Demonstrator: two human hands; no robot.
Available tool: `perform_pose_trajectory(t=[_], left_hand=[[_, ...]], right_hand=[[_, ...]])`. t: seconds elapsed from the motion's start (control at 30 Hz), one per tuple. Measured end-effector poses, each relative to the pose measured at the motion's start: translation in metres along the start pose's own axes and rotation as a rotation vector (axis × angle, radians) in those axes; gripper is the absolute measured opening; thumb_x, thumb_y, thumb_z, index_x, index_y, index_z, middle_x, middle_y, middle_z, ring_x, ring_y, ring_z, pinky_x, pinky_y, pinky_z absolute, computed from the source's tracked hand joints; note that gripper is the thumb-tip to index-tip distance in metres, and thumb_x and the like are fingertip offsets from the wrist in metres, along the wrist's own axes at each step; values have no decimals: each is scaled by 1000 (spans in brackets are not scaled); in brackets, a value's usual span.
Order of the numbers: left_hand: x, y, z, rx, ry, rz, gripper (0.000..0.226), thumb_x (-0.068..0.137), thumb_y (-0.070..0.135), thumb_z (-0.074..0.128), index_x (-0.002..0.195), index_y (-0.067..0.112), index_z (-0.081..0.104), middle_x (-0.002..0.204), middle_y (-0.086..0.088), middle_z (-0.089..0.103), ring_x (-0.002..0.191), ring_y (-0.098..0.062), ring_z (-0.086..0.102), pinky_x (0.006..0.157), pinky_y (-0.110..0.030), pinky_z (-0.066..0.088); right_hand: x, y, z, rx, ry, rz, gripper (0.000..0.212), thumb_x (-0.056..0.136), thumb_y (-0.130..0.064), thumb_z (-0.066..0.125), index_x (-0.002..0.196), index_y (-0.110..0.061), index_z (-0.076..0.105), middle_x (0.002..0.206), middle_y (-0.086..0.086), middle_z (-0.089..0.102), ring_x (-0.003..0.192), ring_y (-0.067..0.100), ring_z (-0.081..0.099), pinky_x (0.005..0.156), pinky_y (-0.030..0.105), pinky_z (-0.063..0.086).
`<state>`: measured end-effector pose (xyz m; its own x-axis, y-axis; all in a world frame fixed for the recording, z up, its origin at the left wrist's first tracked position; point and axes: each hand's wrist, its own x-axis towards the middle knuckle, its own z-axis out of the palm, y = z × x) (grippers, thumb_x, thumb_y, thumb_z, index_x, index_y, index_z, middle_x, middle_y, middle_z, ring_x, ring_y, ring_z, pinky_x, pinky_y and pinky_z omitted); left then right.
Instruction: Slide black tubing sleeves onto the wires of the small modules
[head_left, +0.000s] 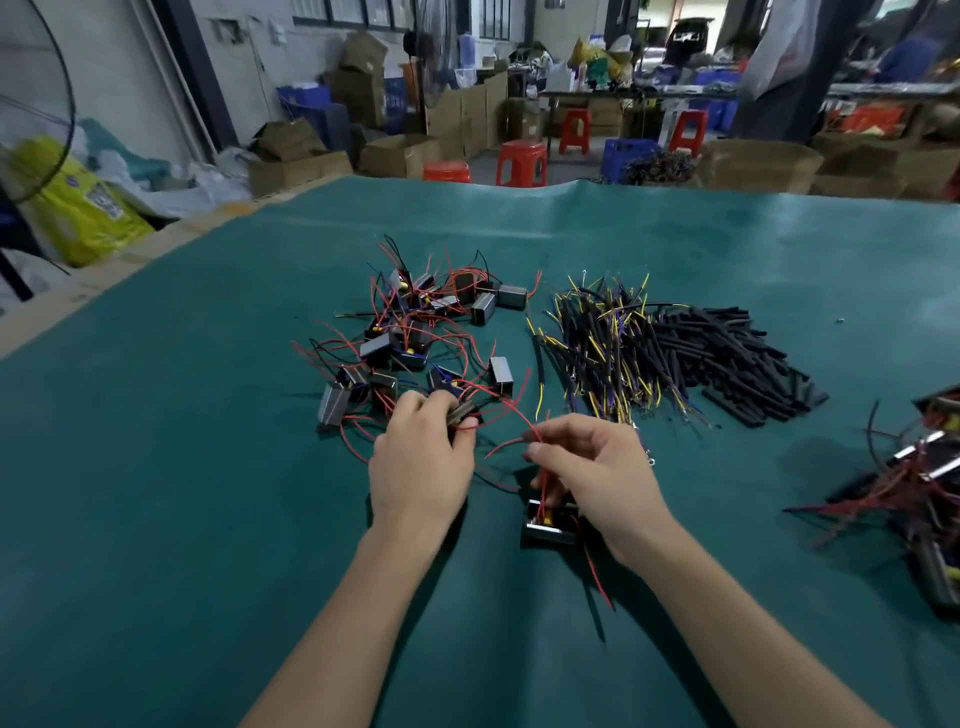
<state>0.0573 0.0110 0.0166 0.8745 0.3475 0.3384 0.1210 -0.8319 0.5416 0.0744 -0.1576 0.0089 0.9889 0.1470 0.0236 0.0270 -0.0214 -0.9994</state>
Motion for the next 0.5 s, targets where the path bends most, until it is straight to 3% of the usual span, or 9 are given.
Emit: perform_pose_trajectory(t=[0.07,0.13,0.2,0.33,0.5], left_hand=[[1,-1,-10,-58,-19,-8,13,93,33,67,99,21,70,99,1,65,87,-28,67,78,-39,54],[4,-5,-30,-296,-44,-72,7,91,24,73,88,19,70,84,2,71,61,-16,70,56,-26,53],[10,-11,-57,-547,-59,-136,12,91,15,73,81,17,68,73,0,71,41,-12,62,41,-20,42],[25,-14,-118,-928,-109,-277,16,96,9,61,81,15,62,62,4,67,39,-5,57,29,-14,28],[43,-21,-165,-1104,-163,-185,9,96,23,56,92,20,64,82,2,76,52,-1,60,32,-11,29]], right_hand=[[0,-1,-1,4,-9,4,11,88,6,68,87,-4,73,57,11,65,46,21,59,43,23,46],[1,-2,-1,20,-12,17,11,88,7,68,86,-3,73,57,10,65,46,19,60,43,21,46],[1,-4,-2,60,-11,35,9,88,8,67,87,0,71,56,9,64,43,16,59,41,19,44],[1,-6,-3,91,-8,48,6,88,9,66,87,4,70,61,11,64,42,14,57,41,20,42],[-1,-9,0,21,-2,35,7,90,5,67,87,0,71,59,10,63,49,20,58,44,23,46]])
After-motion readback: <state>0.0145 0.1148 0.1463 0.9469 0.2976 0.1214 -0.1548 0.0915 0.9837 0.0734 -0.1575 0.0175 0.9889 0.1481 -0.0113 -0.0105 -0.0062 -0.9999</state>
